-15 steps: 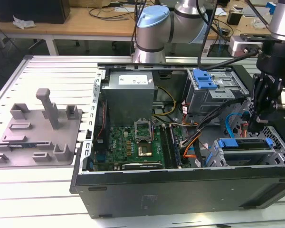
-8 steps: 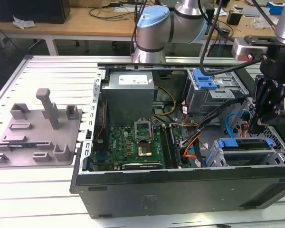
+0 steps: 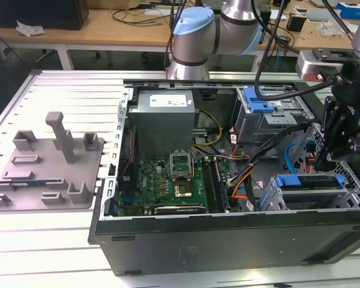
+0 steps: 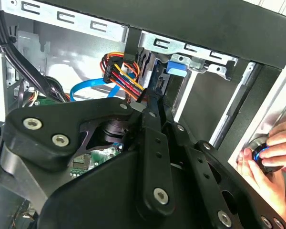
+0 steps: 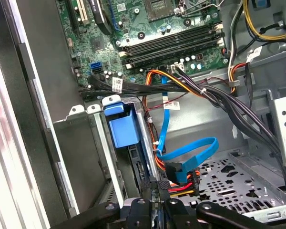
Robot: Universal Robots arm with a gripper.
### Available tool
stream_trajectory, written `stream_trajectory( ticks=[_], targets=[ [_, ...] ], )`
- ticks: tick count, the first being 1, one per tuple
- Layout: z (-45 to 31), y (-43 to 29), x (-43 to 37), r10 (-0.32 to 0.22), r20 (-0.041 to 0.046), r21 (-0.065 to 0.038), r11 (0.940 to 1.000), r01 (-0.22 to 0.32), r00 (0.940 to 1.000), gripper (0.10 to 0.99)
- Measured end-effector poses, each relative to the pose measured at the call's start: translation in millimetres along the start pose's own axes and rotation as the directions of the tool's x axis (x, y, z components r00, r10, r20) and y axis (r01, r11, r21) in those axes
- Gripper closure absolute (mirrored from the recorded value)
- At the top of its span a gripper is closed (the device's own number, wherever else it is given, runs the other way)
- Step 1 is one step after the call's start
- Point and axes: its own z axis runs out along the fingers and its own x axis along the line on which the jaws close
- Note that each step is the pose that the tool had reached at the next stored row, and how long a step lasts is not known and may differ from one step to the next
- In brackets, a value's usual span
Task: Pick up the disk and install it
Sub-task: 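Insert the first disk wire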
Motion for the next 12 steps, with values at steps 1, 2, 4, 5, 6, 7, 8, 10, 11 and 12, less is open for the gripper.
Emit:
stream_trajectory(
  ticks=[1, 2, 4, 5, 6, 7, 8, 10, 11, 12],
  targets=[
    [0.0, 0.0, 0.0, -0.001, 0.0001, 0.000, 1.0000, 0.001, 1.0000, 0.922],
    [0.0, 0.0, 0.0, -0.005, 0.0002, 0.000, 1.0000, 0.005, 1.0000, 0.922],
    [0.0, 0.0, 0.0, -0.024, -0.0064, 0.003, 0.9997, 0.024, 0.9997, 0.922],
    [0.0, 0.0, 0.0, -0.036, -0.0132, 0.005, 0.9994, 0.036, 0.9993, 0.922],
    [0.0, 0.0, 0.0, -0.048, -0.0200, 0.007, 0.9988, 0.048, 0.9986, 0.922],
    [0.0, 0.0, 0.0, -0.054, -0.0220, 0.007, 0.9985, 0.055, 0.9983, 0.922],
    [0.0, 0.0, 0.0, -0.061, -0.0234, 0.008, 0.9981, 0.061, 0.9979, 0.922],
    [-0.1, 0.0, 0.1, -0.081, -0.0234, 0.009, 0.9967, 0.081, 0.9965, 0.922],
    [0.0, 0.0, 0.0, -0.096, -0.0223, 0.009, 0.9953, 0.096, 0.9952, 0.922],
    [0.0, 0.0, -0.1, -0.123, -0.0208, 0.009, 0.9923, 0.123, 0.9922, 0.922]
  ],
)
